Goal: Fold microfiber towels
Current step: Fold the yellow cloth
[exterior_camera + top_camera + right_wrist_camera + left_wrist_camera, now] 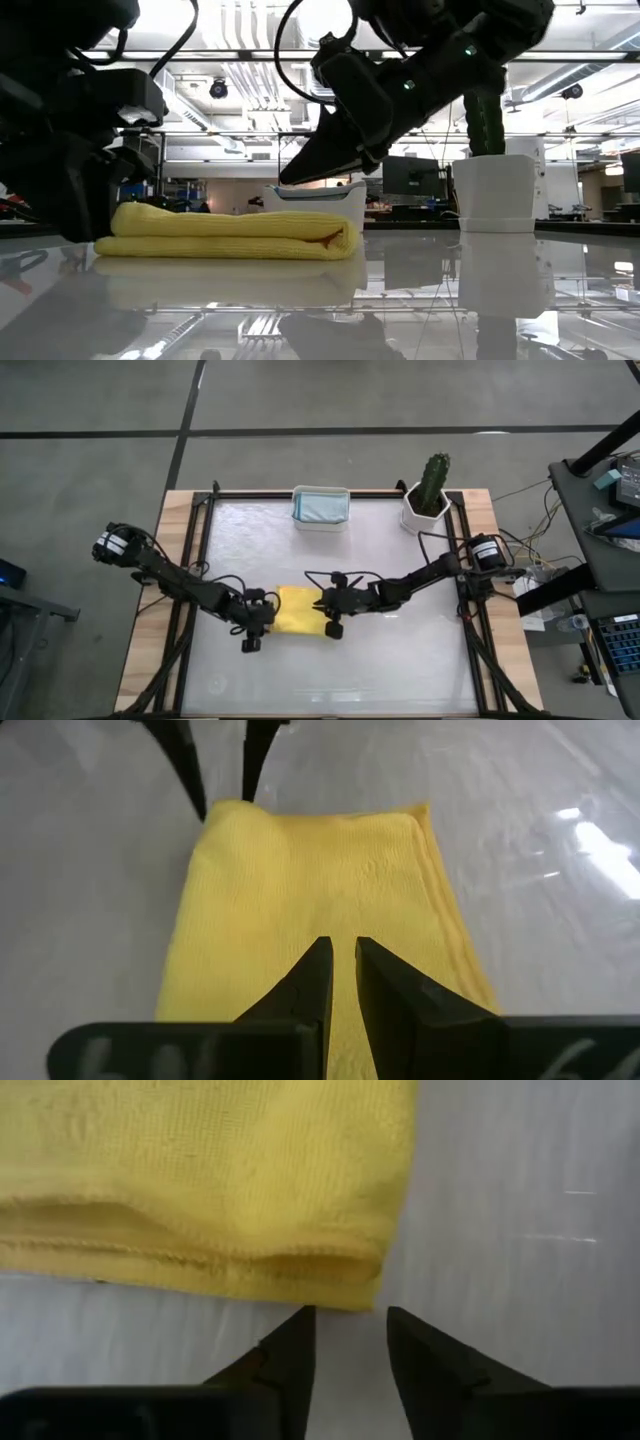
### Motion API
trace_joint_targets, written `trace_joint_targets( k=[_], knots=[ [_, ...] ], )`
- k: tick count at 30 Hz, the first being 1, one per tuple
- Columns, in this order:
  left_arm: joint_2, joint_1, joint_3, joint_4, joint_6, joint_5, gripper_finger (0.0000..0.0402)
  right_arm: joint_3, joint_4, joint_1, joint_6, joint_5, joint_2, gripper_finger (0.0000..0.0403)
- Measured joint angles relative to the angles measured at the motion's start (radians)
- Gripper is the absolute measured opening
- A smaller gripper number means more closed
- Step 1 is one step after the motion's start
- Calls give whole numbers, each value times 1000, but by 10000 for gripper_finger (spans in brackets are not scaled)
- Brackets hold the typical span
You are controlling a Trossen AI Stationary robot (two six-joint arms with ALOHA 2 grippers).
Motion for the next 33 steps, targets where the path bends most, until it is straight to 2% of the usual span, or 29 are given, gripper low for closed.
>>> trace_joint_targets(
  k=[2,8,17,23,33],
  knots=[
    [0,0,-1,9,-1,15,120,25,-34,-21,-3,-37,0,38],
    [0,0,-3,68,-3,14,127,117,-73,-102,-38,-270,23,43],
    [0,0,-9,114,1,-6,128,267,-74,-203,-197,-454,140,103],
    [0,-1,-11,121,-3,-34,128,380,-79,-252,-286,-545,243,131],
    [0,-2,-25,123,-19,-55,128,539,-168,-287,-319,-570,385,146]
  ],
)
